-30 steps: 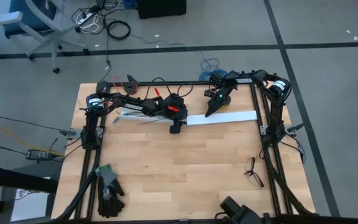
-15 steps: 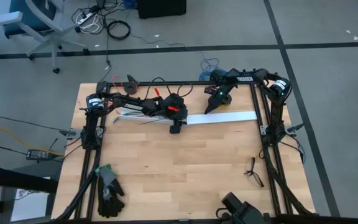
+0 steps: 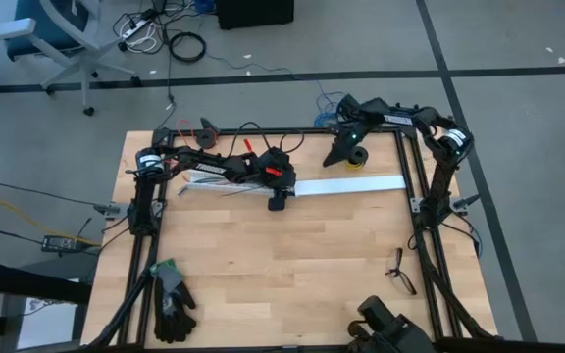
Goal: Ziptie cables
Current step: Close the white cable duct
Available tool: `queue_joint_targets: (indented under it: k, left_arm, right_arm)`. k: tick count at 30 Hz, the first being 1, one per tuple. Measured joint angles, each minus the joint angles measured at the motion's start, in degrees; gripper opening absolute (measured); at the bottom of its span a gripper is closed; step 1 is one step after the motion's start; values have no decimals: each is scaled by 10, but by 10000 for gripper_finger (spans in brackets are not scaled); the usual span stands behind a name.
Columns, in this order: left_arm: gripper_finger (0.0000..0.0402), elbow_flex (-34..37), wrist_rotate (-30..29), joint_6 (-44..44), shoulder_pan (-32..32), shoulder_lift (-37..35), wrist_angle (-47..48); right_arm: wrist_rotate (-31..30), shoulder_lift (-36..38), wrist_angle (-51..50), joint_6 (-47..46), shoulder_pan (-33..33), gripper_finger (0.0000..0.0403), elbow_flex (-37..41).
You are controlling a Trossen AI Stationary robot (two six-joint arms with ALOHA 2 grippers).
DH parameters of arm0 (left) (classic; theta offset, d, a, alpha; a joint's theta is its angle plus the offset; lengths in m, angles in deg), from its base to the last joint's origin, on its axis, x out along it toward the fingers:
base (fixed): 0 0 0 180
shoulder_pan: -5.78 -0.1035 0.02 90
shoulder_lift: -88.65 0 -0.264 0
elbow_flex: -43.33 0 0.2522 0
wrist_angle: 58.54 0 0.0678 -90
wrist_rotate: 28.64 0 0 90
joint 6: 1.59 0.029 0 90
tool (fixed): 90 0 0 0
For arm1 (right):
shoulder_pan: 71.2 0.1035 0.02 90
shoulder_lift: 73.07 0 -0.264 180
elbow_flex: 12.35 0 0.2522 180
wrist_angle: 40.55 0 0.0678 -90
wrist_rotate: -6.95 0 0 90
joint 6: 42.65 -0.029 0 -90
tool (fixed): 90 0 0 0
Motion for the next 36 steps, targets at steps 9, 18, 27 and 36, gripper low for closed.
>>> queue_joint_targets:
  k: [9,18,27,36]
  left_arm:
    - [205,0,-1,-17,0,0,0]
    - [205,0,-1,-28,0,0,-1]
    - [205,0,0,-29,0,0,-9]
    - [204,1,1,-41,0,1,-16]
  right_arm:
    - [-184,185,-9,17,53,193,17]
    - [-498,417,7,-101,181,193,141]
    - [-705,594,231,-298,352,193,395]
    - [-737,548,791,-130,390,193,566]
